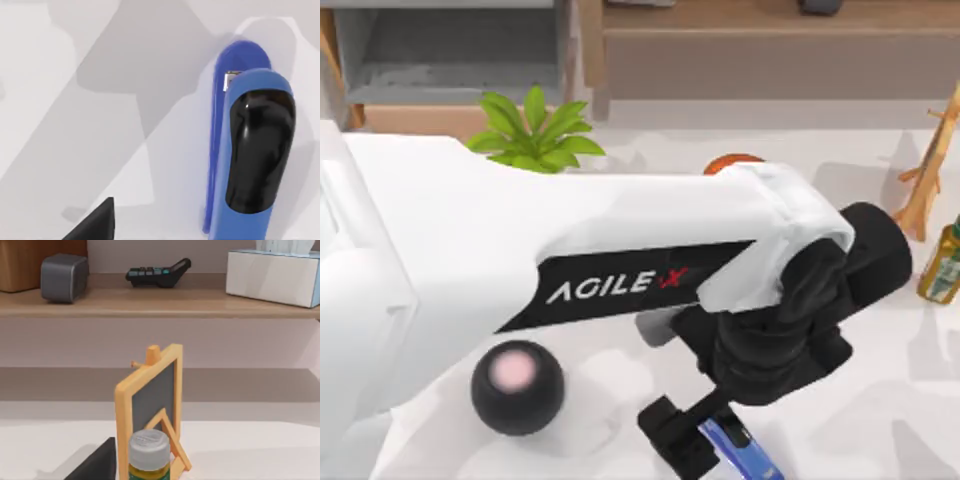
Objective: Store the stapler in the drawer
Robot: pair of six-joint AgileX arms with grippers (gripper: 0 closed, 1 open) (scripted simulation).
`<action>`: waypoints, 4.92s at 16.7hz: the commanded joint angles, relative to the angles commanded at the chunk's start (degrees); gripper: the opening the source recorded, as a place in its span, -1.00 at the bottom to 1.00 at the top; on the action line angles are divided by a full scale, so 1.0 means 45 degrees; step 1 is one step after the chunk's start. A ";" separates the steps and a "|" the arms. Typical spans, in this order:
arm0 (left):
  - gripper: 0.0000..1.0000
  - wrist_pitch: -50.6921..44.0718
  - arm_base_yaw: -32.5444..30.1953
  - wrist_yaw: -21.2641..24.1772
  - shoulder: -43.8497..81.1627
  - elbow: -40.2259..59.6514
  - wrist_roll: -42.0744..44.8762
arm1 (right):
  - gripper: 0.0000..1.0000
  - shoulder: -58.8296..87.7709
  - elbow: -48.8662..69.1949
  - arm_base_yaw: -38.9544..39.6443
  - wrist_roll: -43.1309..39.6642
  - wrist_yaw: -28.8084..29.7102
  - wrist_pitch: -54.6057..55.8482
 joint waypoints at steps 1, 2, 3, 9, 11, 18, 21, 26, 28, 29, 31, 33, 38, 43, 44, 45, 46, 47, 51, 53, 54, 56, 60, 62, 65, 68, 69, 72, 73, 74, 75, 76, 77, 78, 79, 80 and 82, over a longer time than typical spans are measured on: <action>1.00 -0.0115 -0.0118 0.0001 0.0198 0.0171 -0.0183 | 1.00 0.0000 0.0000 0.0000 0.0000 0.0000 0.0000; 1.00 -0.0162 -0.0167 0.0002 0.0278 0.0241 -0.0257 | 1.00 0.0000 0.0000 0.0000 0.0000 0.0000 0.0000; 1.00 -0.0162 -0.0167 0.0002 0.0278 0.0241 -0.0257 | 1.00 0.0000 0.0000 0.0000 0.0000 0.0000 0.0000; 1.00 0.0390 -0.0132 0.0003 0.0467 -0.0146 -0.0216 | 1.00 0.0000 0.0000 0.0000 0.0000 0.0000 0.0000; 1.00 0.1211 -0.0138 0.0006 0.0765 -0.0588 -0.0219 | 1.00 0.0000 0.0000 0.0000 0.0000 0.0000 0.0000; 0.85 0.2025 -0.0156 0.0009 0.1125 -0.1097 -0.0234 | 1.00 0.0000 0.0000 0.0000 0.0000 0.0000 0.0000; 0.40 0.2025 -0.0156 0.0009 0.1125 -0.1097 -0.0234 | 1.00 0.0000 0.0000 0.0000 0.0000 0.0000 0.0000; -0.36 0.2025 -0.0156 0.0009 0.1125 -0.1097 -0.0234 | 1.00 0.0000 0.0000 0.0000 0.0000 0.0000 0.0000; -0.66 0.2025 -0.0156 0.0009 0.1125 -0.1097 -0.0234 | 1.00 0.0000 0.0000 0.0000 0.0000 0.0000 0.0000; -0.81 0.2025 -0.0156 0.0009 0.1125 -0.1097 -0.0234 | 1.00 0.0000 0.0000 0.0000 0.0000 0.0000 0.0000; -1.00 0.2025 -0.0156 0.0009 0.1125 -0.1097 -0.0234 | 1.00 0.0000 0.0000 0.0000 0.0000 0.0000 0.0000; -1.00 0.2025 -0.0156 0.0009 0.1125 -0.1097 -0.0234 | 1.00 0.0000 0.0000 0.0000 0.0000 0.0000 0.0000; -1.00 0.2025 -0.0156 0.0009 0.1125 -0.1097 -0.0234 | 1.00 0.0000 0.0000 0.0000 0.0000 0.0000 0.0000; -1.00 0.1343 -0.0161 -0.0004 0.0826 -0.0686 -0.0243 | 1.00 0.0000 0.0000 0.0000 0.0000 0.0000 0.0000; -1.00 0.1091 -0.0148 -0.0003 0.0723 -0.0546 -0.0261 | 1.00 0.0000 0.0000 0.0000 0.0000 0.0000 0.0000; -1.00 0.0870 -0.0144 -0.0004 0.0627 -0.0426 -0.0263 | 1.00 0.0000 0.0000 0.0000 0.0000 0.0000 0.0000; -1.00 0.0747 -0.0145 -0.0005 0.0558 -0.0353 -0.0252 | 1.00 0.0000 0.0000 0.0000 0.0000 0.0000 0.0000; -1.00 0.0732 -0.0145 -0.0005 0.0548 -0.0344 -0.0250 | 1.00 0.0000 0.0000 0.0000 0.0000 0.0000 0.0000; -1.00 0.0717 -0.0068 -0.0005 0.0534 -0.0282 -0.0113 | 1.00 0.0000 0.0000 0.0000 0.0000 0.0000 0.0000; -1.00 0.0486 0.0341 -0.0021 0.0211 0.0193 0.0514 | 1.00 0.0000 0.0000 0.0000 0.0000 0.0000 0.0000; -1.00 0.0310 0.0680 -0.0041 -0.0015 0.0558 0.1009 | 1.00 0.0000 0.0000 0.0000 0.0000 0.0000 0.0000; -1.00 -0.0144 0.1639 -0.0120 -0.0511 0.1503 0.2346 | 1.00 0.0000 0.0000 0.0000 0.0000 0.0000 0.0000; -1.00 -0.1249 0.4577 -0.0489 -0.1097 0.3843 0.6057 | 1.00 0.0000 0.0000 0.0000 0.0000 0.0000 0.0000; -1.00 -0.1825 0.6425 -0.0779 -0.1000 0.5064 0.8242 | 1.00 0.0000 0.0000 0.0000 0.0000 0.0000 0.0000; -1.00 -0.2642 0.9378 -0.1255 -0.0353 0.6845 1.1694 | 1.00 0.0000 0.0000 0.0000 0.0000 0.0000 0.0000; -1.00 -0.3334 1.2265 -0.1641 0.0811 0.8522 1.5132 | 1.00 0.0000 0.0000 0.0000 0.0000 0.0000 0.0000; -1.00 -0.3525 1.3150 -0.1712 0.1304 0.9045 1.6240 | 1.00 0.0000 0.0000 0.0000 0.0000 0.0000 0.0000; -1.00 -0.3966 1.5427 -0.1677 0.3003 1.0475 1.9370 | 1.00 0.0000 0.0000 0.0000 0.0000 0.0000 0.0000; -1.00 -0.4077 1.6037 -0.1574 0.3608 1.0899 2.0332 | 1.00 0.0000 0.0000 0.0000 0.0000 0.0000 0.0000; -1.00 -0.4180 1.6551 -0.1422 0.4214 1.1285 2.1242 | 1.00 0.0000 0.0000 0.0000 0.0000 0.0000 0.0000; -1.00 -0.4285 1.6970 -0.1229 0.4810 1.1629 2.2095 | 1.00 0.0000 0.0000 0.0000 0.0000 0.0000 0.0000; -1.00 -0.4397 1.7306 -0.1010 0.5381 1.1934 2.2894 | 1.00 0.0000 0.0000 0.0000 0.0000 0.0000 0.0000; -1.00 -0.4522 1.7561 -0.0776 0.5913 1.2200 2.3632 | 1.00 0.0000 0.0000 0.0000 0.0000 0.0000 0.0000; -1.00 -0.4664 1.7741 -0.0539 0.6392 1.2429 2.4307 | 1.00 0.0000 0.0000 0.0000 0.0000 0.0000 0.0000; -1.00 -0.4824 1.7856 -0.0313 0.6806 1.2618 2.4911 | 1.00 0.0000 0.0000 0.0000 0.0000 0.0000 0.0000; -1.00 -0.5004 1.7921 -0.0116 0.7137 1.2766 2.5429 | 1.00 0.0000 0.0000 0.0000 0.0000 0.0000 0.0000; -1.00 -0.5357 1.7986 0.0143 0.7542 1.2947 2.6167 | 1.00 0.0000 0.0000 0.0000 0.0000 0.0000 0.0000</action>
